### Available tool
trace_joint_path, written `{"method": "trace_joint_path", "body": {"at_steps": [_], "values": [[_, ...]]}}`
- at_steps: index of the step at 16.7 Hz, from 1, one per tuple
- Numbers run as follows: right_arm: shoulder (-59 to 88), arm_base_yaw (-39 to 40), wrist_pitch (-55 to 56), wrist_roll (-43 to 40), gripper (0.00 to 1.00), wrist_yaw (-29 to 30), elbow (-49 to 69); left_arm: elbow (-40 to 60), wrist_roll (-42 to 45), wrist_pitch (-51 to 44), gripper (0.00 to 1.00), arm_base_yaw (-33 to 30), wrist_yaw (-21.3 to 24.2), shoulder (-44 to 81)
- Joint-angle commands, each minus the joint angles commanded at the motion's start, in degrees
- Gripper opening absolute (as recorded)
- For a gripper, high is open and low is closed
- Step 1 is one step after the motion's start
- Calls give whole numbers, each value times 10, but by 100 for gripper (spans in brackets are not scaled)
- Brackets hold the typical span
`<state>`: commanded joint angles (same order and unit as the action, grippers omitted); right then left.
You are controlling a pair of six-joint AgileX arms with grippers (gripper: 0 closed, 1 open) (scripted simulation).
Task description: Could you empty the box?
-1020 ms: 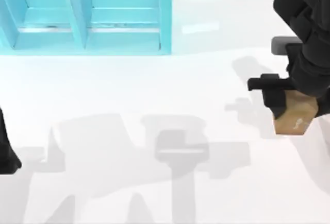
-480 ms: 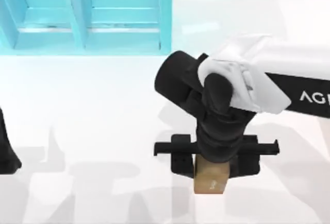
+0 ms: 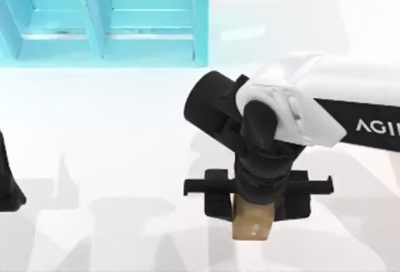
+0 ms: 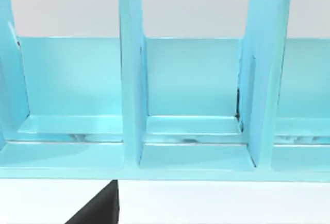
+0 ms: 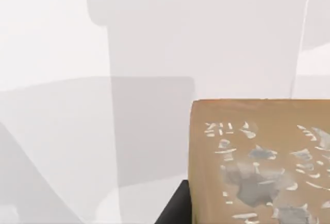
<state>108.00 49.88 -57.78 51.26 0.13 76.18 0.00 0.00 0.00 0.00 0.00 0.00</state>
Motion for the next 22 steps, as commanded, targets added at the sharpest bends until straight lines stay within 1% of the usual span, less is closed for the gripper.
{"method": "trace_joint_path", "body": {"at_steps": [4,8,21,22], "values": [[26,2,66,1,0,0,-41,0,0,0,100,0,0,0],[30,2,73,2,0,0,-47,0,0,0,100,0,0,0],[30,2,73,2,98,0,-47,0,0,0,100,0,0,0],[30,2,73,2,100,0,-47,0,0,0,100,0,0,0]]}}
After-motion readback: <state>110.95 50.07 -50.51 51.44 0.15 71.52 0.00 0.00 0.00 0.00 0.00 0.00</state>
